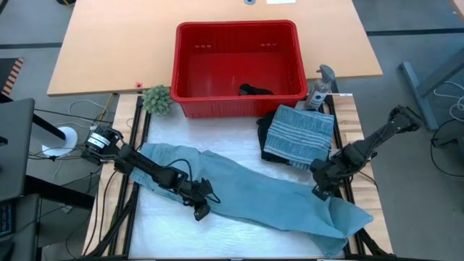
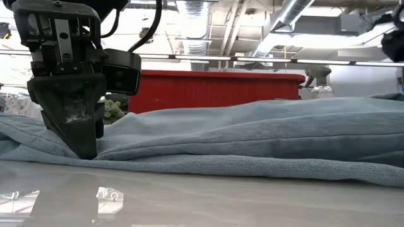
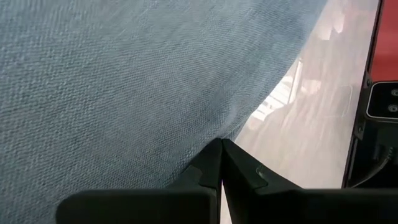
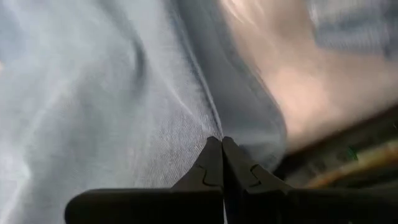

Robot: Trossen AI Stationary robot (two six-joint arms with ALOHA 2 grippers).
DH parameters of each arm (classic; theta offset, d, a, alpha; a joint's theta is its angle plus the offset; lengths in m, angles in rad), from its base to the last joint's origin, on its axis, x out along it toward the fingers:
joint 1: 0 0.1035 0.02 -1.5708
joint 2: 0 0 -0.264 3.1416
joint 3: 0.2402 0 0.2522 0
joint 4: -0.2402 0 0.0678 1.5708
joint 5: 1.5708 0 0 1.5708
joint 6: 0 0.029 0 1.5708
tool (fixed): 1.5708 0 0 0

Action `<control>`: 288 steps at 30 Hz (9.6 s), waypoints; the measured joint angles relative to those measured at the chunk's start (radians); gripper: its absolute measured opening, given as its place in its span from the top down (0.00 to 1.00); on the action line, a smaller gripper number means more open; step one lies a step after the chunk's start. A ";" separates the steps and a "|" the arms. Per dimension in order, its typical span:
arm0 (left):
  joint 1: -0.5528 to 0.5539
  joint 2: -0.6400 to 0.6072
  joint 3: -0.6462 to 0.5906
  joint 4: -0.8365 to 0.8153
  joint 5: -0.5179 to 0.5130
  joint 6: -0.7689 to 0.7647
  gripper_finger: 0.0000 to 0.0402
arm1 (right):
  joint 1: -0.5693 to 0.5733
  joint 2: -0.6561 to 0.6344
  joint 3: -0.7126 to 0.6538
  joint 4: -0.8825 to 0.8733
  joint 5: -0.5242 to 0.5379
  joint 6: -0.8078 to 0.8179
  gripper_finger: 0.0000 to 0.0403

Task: Fold Laundry from Bin
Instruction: Fold the blue pants

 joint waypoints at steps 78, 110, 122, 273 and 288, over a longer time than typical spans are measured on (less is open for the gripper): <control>0.147 0.127 0.003 0.210 -0.208 0.126 1.00 | -0.312 0.587 0.202 0.599 0.123 -0.785 0.93; 0.308 -0.074 0.025 0.036 0.086 0.222 1.00 | 0.102 0.206 0.483 0.013 -0.086 -0.409 0.51; 0.309 -0.409 0.060 0.007 -0.039 0.193 1.00 | 0.179 0.412 0.725 -0.158 -0.167 -0.429 0.43; 0.318 0.182 1.230 -1.081 -0.326 0.546 1.00 | 0.272 0.607 1.324 -0.404 0.792 -0.321 0.46; 0.026 0.211 0.882 -1.205 -0.682 0.057 1.00 | 0.249 0.608 1.105 -0.234 0.813 -0.294 0.46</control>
